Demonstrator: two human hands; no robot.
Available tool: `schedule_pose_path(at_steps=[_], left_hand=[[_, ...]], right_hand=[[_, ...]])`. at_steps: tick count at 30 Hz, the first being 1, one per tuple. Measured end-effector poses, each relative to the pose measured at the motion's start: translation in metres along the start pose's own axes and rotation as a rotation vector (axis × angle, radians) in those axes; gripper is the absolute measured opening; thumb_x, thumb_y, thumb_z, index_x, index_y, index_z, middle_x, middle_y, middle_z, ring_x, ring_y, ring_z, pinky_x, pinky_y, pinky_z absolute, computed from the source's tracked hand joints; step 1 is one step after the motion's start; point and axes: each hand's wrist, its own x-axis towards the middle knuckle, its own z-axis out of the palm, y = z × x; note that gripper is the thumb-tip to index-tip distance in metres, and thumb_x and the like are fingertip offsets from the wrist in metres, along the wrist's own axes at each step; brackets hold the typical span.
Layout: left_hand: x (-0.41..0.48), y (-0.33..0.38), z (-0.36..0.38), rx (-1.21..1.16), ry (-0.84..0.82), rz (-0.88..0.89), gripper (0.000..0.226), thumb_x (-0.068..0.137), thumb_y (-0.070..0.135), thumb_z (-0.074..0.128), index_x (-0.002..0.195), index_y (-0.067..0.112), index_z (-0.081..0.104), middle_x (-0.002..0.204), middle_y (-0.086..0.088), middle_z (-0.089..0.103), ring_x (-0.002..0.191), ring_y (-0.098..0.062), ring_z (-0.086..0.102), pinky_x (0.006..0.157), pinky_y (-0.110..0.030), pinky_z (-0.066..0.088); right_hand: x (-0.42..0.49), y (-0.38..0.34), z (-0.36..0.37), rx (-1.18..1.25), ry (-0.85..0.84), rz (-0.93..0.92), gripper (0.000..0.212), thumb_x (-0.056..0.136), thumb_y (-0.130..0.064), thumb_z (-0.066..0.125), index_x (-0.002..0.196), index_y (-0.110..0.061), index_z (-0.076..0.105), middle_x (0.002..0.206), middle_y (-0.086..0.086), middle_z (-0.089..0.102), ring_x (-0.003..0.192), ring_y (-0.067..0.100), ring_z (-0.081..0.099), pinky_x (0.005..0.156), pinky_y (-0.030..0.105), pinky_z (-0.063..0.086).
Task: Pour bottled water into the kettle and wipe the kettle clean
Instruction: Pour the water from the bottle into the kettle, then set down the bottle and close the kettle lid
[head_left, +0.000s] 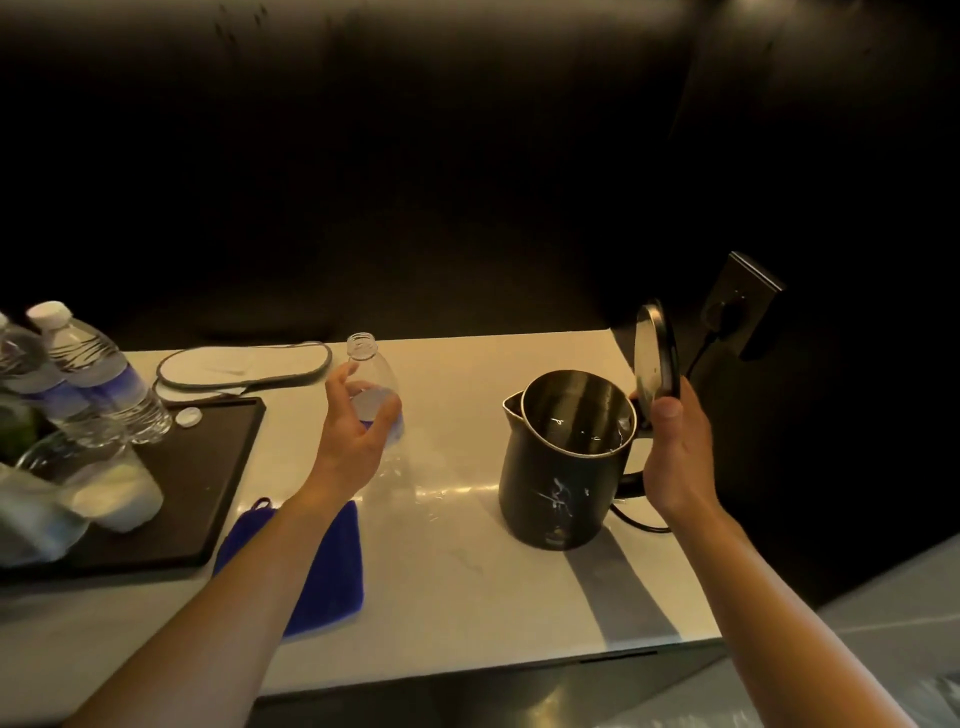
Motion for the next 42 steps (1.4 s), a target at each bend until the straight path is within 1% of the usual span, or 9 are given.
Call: schedule_pose_path(at_steps=[5, 11, 17, 22, 25, 31, 34, 38, 42], left_hand=[[-0.005, -0.007, 0.004, 0.039, -0.01, 0.068, 0.073, 0.094, 0.029, 0.066, 0.147, 0.03, 0.017, 0.152, -0.006, 0.035, 0.137, -0.027, 0.041, 0.102, -0.032, 0.044], [-0.01, -0.01, 0.003, 0.084, 0.008, 0.134, 0.075, 0.09, 0.028, 0.071, 0.142, 0.04, 0.018, 0.154, -0.009, 0.035, 0.136, -0.03, 0.044, 0.101, -0.034, 0.047], [-0.009, -0.011, 0.003, 0.115, 0.014, 0.097, 0.089, 0.084, 0.03, 0.078, 0.151, 0.027, 0.019, 0.152, -0.007, 0.041, 0.132, -0.027, 0.048, 0.102, -0.037, 0.048], [-0.011, -0.013, -0.002, 0.094, 0.02, 0.084, 0.098, 0.078, 0.031, 0.083, 0.153, 0.027, 0.02, 0.155, -0.005, 0.04, 0.133, -0.022, 0.047, 0.105, -0.038, 0.046], [-0.019, -0.018, -0.008, 0.079, 0.054, 0.087, 0.099, 0.076, 0.034, 0.085, 0.153, 0.026, 0.022, 0.152, -0.005, 0.043, 0.132, -0.018, 0.046, 0.102, -0.021, 0.038], [-0.058, -0.042, -0.009, 0.257, 0.253, 0.066, 0.073, 0.077, 0.04, 0.076, 0.135, 0.009, 0.044, 0.133, -0.015, 0.052, 0.117, -0.028, 0.052, 0.097, -0.043, 0.044], [-0.074, -0.059, -0.014, 0.538, 0.253, -0.002, 0.047, 0.087, 0.031, 0.073, 0.123, 0.008, 0.054, 0.126, -0.017, 0.058, 0.115, -0.038, 0.055, 0.095, -0.057, 0.043], [-0.09, -0.073, -0.023, 0.885, 0.127, -0.06, 0.038, 0.092, 0.033, 0.064, 0.122, 0.01, 0.058, 0.127, -0.015, 0.061, 0.119, -0.038, 0.055, 0.097, -0.062, 0.042], [-0.1, -0.078, -0.023, 1.076, 0.034, -0.052, 0.039, 0.096, 0.04, 0.049, 0.123, 0.013, 0.055, 0.127, -0.012, 0.06, 0.12, -0.034, 0.054, 0.102, -0.055, 0.041]], right_hand=[[-0.001, 0.0, 0.002, -0.017, 0.024, -0.01, 0.04, 0.1, -0.056, 0.029, 0.118, -0.035, 0.057, 0.104, -0.018, 0.058, 0.094, -0.014, 0.056, 0.075, 0.027, 0.042], [-0.002, 0.0, 0.001, -0.01, 0.023, -0.038, 0.094, 0.093, -0.082, 0.023, 0.131, -0.005, 0.059, 0.11, -0.017, 0.059, 0.099, -0.013, 0.056, 0.081, 0.006, 0.042], [0.001, 0.006, -0.001, -0.024, 0.03, 0.031, 0.076, 0.097, -0.064, 0.027, 0.132, -0.003, 0.056, 0.112, -0.003, 0.062, 0.099, -0.009, 0.057, 0.086, 0.035, 0.05], [0.0, 0.006, -0.001, -0.044, 0.016, 0.006, 0.072, 0.099, -0.063, 0.028, 0.131, -0.006, 0.056, 0.102, -0.031, 0.06, 0.099, -0.007, 0.058, 0.078, 0.029, 0.046], [-0.002, 0.005, -0.001, -0.045, -0.017, -0.015, 0.084, 0.097, -0.076, 0.024, 0.135, -0.007, 0.053, 0.111, -0.023, 0.059, 0.102, -0.006, 0.056, 0.084, 0.034, 0.049], [-0.002, -0.003, -0.011, 0.011, -0.178, -0.002, 0.102, 0.081, -0.094, 0.024, 0.159, -0.029, 0.028, 0.151, 0.002, 0.047, 0.127, 0.006, 0.051, 0.097, 0.024, 0.042], [0.002, -0.014, -0.018, 0.087, -0.257, 0.079, 0.08, 0.082, -0.094, 0.02, 0.15, -0.055, 0.032, 0.152, -0.005, 0.045, 0.13, -0.007, 0.044, 0.095, 0.014, 0.035], [0.011, -0.027, -0.023, 0.063, -0.296, 0.186, 0.047, 0.09, -0.087, 0.017, 0.119, -0.066, 0.046, 0.134, -0.015, 0.056, 0.121, -0.005, 0.05, 0.098, 0.031, 0.039], [0.017, -0.032, -0.016, -0.144, -0.409, 0.107, 0.058, 0.085, -0.091, 0.024, 0.141, -0.078, 0.018, 0.141, -0.021, 0.041, 0.127, 0.012, 0.048, 0.101, 0.048, 0.045]])
